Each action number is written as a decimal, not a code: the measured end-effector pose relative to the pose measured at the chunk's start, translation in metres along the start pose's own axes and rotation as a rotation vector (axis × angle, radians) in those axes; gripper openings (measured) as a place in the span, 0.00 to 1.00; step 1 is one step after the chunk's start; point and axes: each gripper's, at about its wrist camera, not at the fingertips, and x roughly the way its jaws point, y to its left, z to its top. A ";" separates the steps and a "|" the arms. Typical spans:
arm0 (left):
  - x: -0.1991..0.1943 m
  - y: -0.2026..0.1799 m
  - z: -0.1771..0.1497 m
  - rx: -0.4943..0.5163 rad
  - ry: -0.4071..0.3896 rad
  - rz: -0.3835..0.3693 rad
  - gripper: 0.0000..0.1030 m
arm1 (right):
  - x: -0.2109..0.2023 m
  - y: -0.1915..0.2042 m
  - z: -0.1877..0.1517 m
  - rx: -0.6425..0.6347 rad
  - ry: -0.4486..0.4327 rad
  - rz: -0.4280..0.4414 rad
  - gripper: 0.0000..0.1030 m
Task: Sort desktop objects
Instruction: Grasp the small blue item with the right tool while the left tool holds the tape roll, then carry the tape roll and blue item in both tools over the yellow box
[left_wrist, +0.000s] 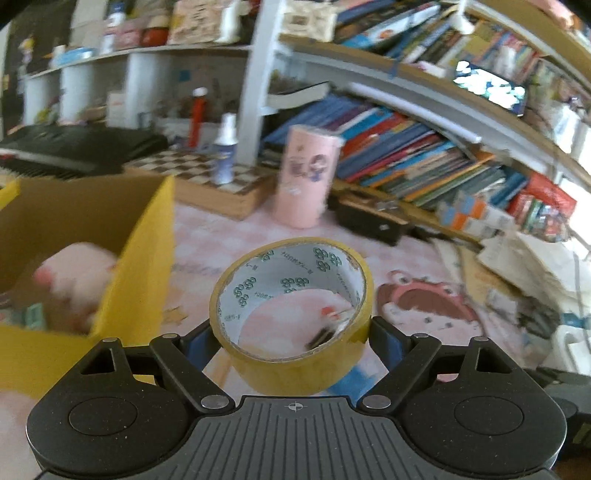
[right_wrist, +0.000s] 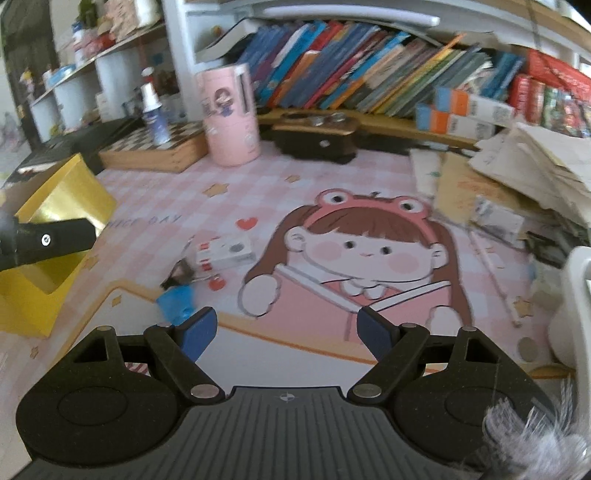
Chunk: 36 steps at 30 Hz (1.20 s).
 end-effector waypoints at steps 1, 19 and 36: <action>-0.002 0.003 -0.002 -0.006 0.004 0.011 0.85 | 0.002 0.004 0.000 -0.012 0.007 0.014 0.79; -0.034 0.015 -0.018 -0.023 -0.007 0.070 0.85 | 0.061 0.070 0.000 -0.360 0.056 0.219 0.34; -0.041 0.013 -0.025 -0.015 -0.017 0.017 0.85 | 0.009 0.045 0.000 -0.180 0.039 0.198 0.28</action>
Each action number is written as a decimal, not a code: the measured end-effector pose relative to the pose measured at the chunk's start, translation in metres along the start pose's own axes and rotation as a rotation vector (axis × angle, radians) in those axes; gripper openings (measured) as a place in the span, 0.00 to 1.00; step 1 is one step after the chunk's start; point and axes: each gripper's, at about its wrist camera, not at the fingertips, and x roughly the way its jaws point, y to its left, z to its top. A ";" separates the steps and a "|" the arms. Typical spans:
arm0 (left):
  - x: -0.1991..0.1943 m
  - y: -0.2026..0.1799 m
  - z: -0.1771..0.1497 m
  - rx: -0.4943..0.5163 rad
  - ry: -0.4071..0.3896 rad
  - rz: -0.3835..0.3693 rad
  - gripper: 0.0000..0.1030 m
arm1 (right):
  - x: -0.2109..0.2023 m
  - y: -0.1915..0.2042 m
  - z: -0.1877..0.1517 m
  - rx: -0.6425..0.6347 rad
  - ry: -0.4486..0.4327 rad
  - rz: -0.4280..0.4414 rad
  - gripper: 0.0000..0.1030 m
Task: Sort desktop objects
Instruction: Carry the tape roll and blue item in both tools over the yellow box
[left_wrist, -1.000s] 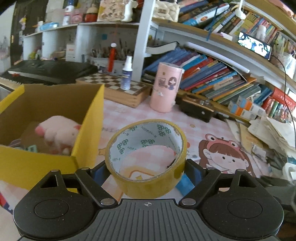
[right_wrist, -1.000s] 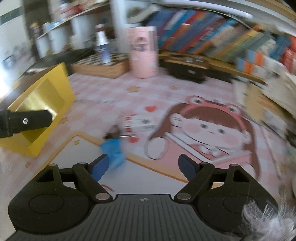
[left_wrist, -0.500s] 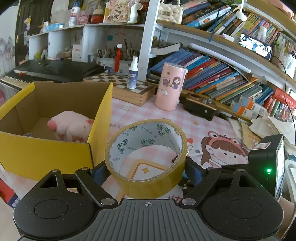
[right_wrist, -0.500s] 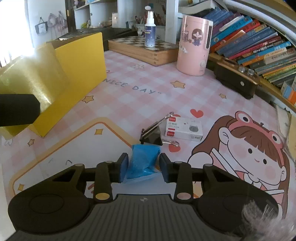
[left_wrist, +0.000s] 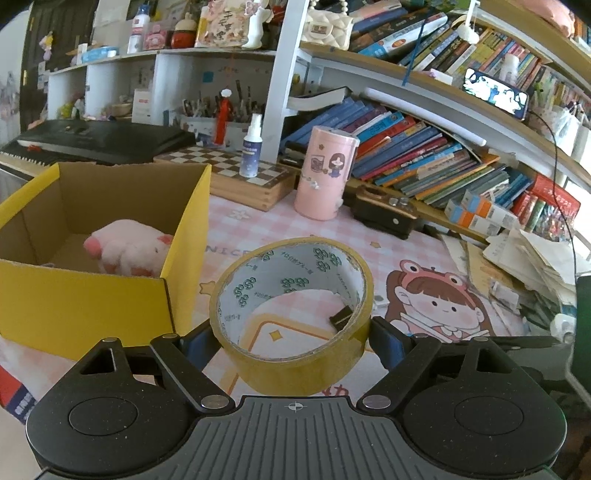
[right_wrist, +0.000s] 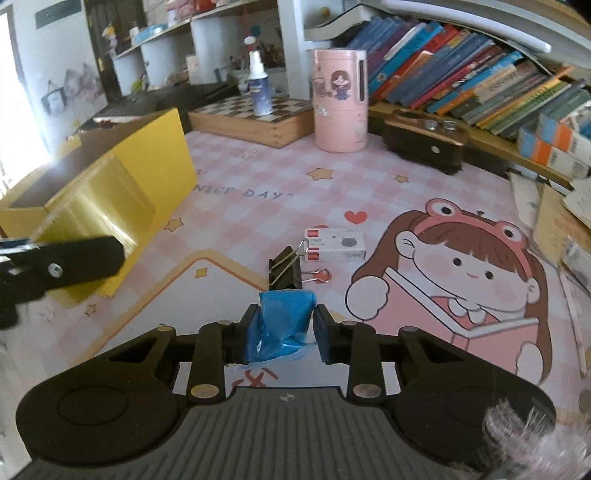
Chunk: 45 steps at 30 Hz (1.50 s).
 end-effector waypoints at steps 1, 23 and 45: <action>-0.002 0.000 -0.001 -0.001 -0.003 -0.007 0.85 | -0.004 0.002 -0.001 0.002 -0.005 -0.004 0.28; -0.059 0.065 -0.026 -0.023 -0.007 -0.065 0.85 | -0.060 0.093 -0.032 -0.014 -0.048 -0.065 0.28; -0.137 0.155 -0.074 -0.071 0.063 -0.048 0.85 | -0.085 0.209 -0.094 0.019 0.019 -0.037 0.28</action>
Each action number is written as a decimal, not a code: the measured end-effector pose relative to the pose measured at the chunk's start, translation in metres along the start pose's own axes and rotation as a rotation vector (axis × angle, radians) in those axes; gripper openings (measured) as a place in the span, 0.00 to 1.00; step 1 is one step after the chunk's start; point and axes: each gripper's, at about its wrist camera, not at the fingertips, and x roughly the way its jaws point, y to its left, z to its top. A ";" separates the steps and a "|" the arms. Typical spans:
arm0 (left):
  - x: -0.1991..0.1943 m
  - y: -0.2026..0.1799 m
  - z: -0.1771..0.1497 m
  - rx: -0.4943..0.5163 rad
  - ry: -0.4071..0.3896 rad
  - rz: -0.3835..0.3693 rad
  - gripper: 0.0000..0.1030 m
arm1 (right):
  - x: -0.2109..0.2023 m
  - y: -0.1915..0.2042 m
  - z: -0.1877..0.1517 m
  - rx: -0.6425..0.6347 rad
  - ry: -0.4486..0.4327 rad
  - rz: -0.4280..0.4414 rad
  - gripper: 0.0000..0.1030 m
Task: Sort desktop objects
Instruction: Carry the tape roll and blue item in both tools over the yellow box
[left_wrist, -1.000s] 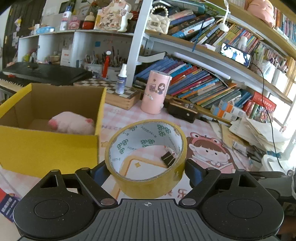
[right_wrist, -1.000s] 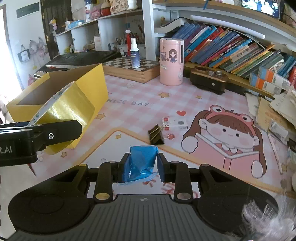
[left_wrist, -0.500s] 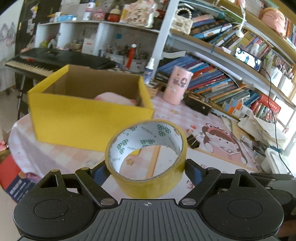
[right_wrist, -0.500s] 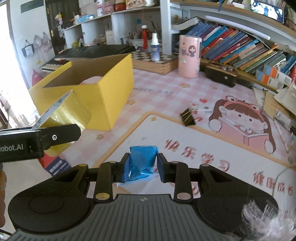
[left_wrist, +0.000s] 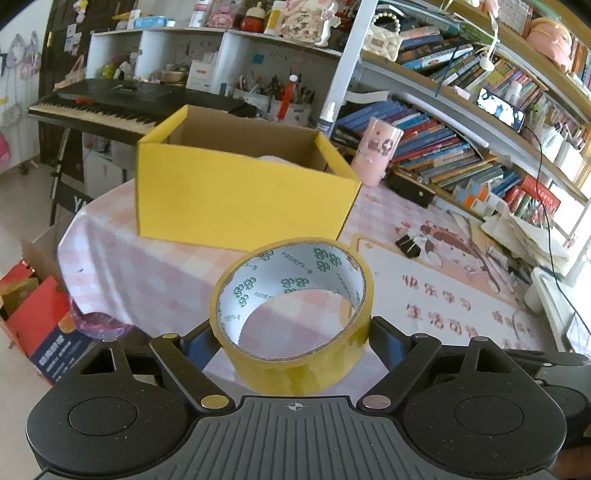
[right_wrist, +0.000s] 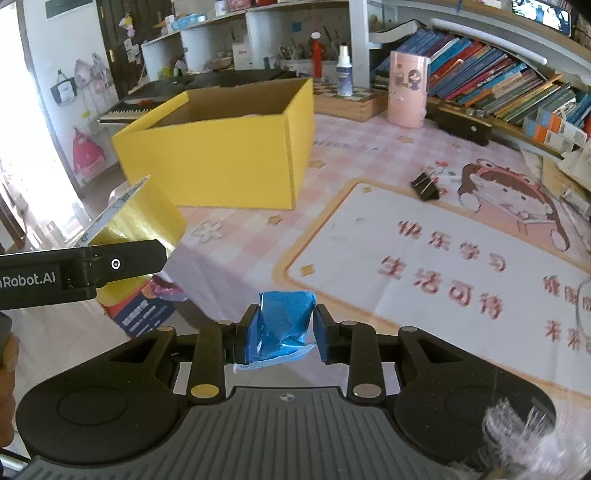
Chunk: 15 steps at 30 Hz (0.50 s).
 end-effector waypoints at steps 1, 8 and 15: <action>-0.003 0.004 -0.003 0.001 0.001 0.002 0.85 | 0.000 0.005 -0.002 0.000 0.003 0.002 0.28; -0.016 0.023 -0.012 -0.010 0.016 0.021 0.85 | 0.000 0.033 -0.015 -0.003 0.029 0.028 0.28; -0.028 0.040 -0.019 -0.033 0.016 0.042 0.85 | 0.003 0.052 -0.018 -0.029 0.049 0.062 0.28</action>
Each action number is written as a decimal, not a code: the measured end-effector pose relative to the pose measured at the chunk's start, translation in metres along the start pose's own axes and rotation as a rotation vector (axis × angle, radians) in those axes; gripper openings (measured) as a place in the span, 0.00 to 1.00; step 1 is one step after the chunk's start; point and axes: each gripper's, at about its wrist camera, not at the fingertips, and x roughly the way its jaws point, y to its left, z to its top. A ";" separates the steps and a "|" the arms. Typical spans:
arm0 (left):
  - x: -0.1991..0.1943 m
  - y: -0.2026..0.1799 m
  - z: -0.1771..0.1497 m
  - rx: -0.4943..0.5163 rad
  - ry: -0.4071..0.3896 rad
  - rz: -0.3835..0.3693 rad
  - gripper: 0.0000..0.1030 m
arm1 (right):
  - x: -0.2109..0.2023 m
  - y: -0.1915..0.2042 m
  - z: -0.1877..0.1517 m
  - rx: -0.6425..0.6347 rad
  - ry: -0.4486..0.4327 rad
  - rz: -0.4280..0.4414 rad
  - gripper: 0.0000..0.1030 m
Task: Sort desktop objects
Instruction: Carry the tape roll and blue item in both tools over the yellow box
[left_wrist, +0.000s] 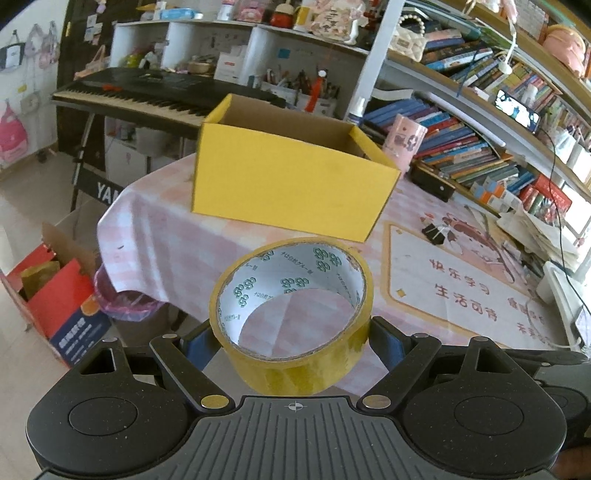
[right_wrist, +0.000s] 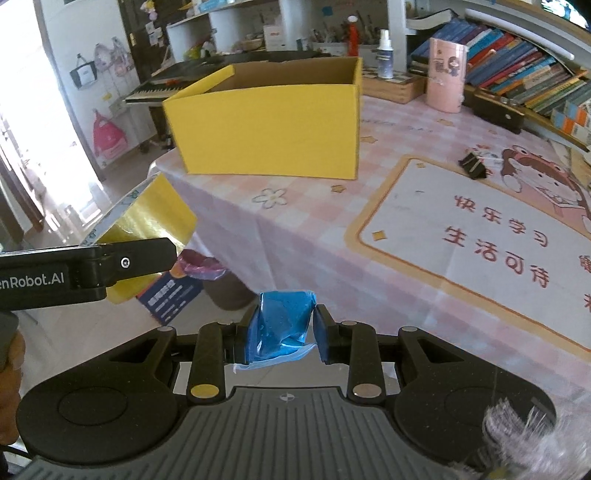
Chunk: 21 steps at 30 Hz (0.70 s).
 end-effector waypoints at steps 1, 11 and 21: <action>-0.001 0.002 0.000 -0.005 -0.002 0.004 0.85 | 0.000 0.003 0.000 -0.006 0.001 0.004 0.28; -0.012 0.017 0.000 -0.035 -0.037 0.036 0.84 | 0.003 0.025 0.003 -0.069 -0.003 0.046 0.28; -0.015 0.023 0.005 -0.041 -0.060 0.041 0.84 | 0.003 0.033 0.010 -0.090 -0.022 0.051 0.28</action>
